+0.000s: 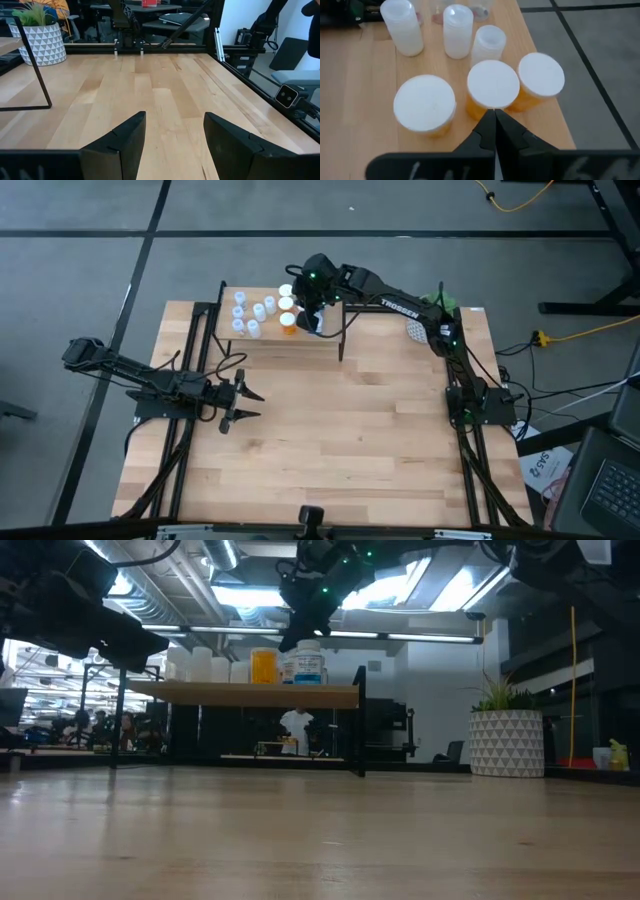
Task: Pick and place medicine bottles onto shelf by color
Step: Adjust the blue pill bottle, then adjust the pill bottles
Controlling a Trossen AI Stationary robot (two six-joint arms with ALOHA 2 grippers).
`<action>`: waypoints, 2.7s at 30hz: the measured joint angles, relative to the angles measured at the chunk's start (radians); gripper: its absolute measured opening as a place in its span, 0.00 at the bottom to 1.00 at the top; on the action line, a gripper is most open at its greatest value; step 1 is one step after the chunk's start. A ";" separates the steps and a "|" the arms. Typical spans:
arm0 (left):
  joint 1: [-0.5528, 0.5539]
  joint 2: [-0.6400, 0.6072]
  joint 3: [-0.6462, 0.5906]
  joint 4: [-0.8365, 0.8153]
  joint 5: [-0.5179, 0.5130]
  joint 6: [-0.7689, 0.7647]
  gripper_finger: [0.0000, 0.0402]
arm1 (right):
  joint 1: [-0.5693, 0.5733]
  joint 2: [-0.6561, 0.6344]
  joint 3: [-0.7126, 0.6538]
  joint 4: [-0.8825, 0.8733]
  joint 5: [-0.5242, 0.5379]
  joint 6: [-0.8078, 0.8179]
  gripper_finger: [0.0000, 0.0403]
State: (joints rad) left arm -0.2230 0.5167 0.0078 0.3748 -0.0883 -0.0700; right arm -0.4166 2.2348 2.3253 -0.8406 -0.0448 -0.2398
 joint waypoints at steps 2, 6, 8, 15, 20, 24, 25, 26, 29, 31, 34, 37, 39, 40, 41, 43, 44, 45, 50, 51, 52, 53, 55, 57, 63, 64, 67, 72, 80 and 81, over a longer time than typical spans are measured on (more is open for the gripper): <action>0.000 0.000 0.000 0.000 0.000 0.000 0.48 | 0.003 -0.002 0.000 -0.010 0.000 0.001 0.01; 0.000 0.000 0.000 0.000 0.000 0.000 0.48 | 0.008 -0.006 0.022 -0.061 0.022 0.026 0.01; 0.000 0.000 0.000 0.000 0.000 0.000 0.48 | 0.013 -0.007 0.030 -0.082 0.055 0.029 0.01; 0.000 0.000 0.000 0.000 0.000 0.000 0.48 | 0.021 -0.018 0.030 -0.121 0.091 0.046 0.01; 0.000 0.000 0.000 0.000 0.000 0.000 0.48 | 0.021 -0.018 0.030 -0.135 0.106 0.052 0.01; 0.000 0.000 0.000 0.000 0.000 0.000 0.48 | 0.021 -0.020 0.030 -0.141 0.121 0.065 0.01; 0.000 0.000 0.000 0.000 0.000 0.000 0.48 | 0.023 -0.021 0.030 -0.141 0.139 0.077 0.01; 0.000 0.000 0.000 0.000 0.000 0.000 0.48 | 0.024 -0.022 0.030 -0.142 0.160 0.080 0.01; 0.000 0.000 0.000 0.000 0.000 0.000 0.48 | 0.025 -0.028 0.030 -0.155 0.184 0.082 0.01; 0.000 0.000 0.000 0.000 0.000 0.000 0.48 | 0.025 -0.028 0.030 -0.161 0.184 0.082 0.01; 0.000 0.000 0.000 0.000 0.000 0.000 0.48 | 0.028 -0.028 0.030 -0.176 0.184 0.090 0.01; 0.000 0.000 0.000 0.000 0.000 0.000 0.48 | 0.028 -0.028 0.030 -0.189 0.184 0.105 0.01; 0.000 0.000 0.000 0.000 0.000 0.000 0.48 | 0.028 -0.028 0.030 -0.187 0.184 0.105 0.01; 0.000 0.000 0.000 0.000 0.000 0.000 0.48 | 0.030 -0.028 0.030 -0.182 0.184 0.104 0.01; 0.000 0.000 0.000 0.000 0.000 0.000 0.48 | 0.032 -0.028 0.030 -0.173 0.184 0.104 0.01; 0.000 0.000 0.000 0.000 0.000 0.000 0.48 | 0.036 -0.028 0.030 -0.152 0.185 0.101 0.01; 0.000 0.000 0.000 0.000 0.000 0.000 0.48 | 0.039 -0.028 0.030 -0.140 0.185 0.099 0.01; 0.000 0.000 0.000 0.000 0.000 0.000 0.48 | 0.043 -0.028 0.030 -0.124 0.183 0.095 0.01; 0.000 0.000 0.000 0.000 0.000 0.000 0.48 | 0.055 -0.036 0.030 -0.029 0.083 0.050 0.01; 0.000 0.000 0.000 0.000 0.000 0.000 0.48 | 0.057 -0.037 0.030 -0.013 0.056 0.041 0.01; 0.000 0.000 0.000 0.000 0.000 0.000 0.48 | 0.059 -0.038 0.030 0.005 0.035 0.030 0.01; 0.000 0.000 0.000 0.000 0.000 0.000 0.48 | 0.060 -0.038 0.030 0.017 0.021 0.025 0.01; 0.000 0.000 0.000 0.000 0.000 0.000 0.48 | 0.066 -0.038 0.030 0.014 0.018 0.024 0.01; 0.000 0.000 0.000 0.000 0.000 0.000 0.48 | 0.074 -0.039 0.030 0.004 0.017 0.021 0.01; 0.000 0.000 0.000 0.000 0.000 0.000 0.48 | 0.130 -0.131 0.030 -0.078 0.016 -0.049 0.01; 0.000 0.000 0.000 0.000 0.000 0.000 0.48 | 0.140 -0.157 0.031 -0.109 0.015 -0.053 0.01; 0.000 0.000 0.000 0.000 0.000 0.000 0.48 | 0.164 -0.234 0.031 -0.216 0.013 -0.045 0.01; 0.000 0.000 0.000 0.000 0.000 0.000 0.48 | 0.187 -0.365 -0.040 -0.422 -0.074 0.040 0.01; 0.000 0.000 0.000 0.000 0.000 0.000 0.48 | 0.258 -0.724 -0.675 -0.206 -0.084 0.226 0.01; 0.000 0.000 0.000 0.000 0.000 0.000 0.48 | 0.268 -0.781 -0.777 -0.141 -0.083 0.249 0.01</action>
State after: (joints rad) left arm -0.2230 0.5169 0.0080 0.3748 -0.0883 -0.0698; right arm -0.1487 1.4533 1.5480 -0.9820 -0.1281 0.0093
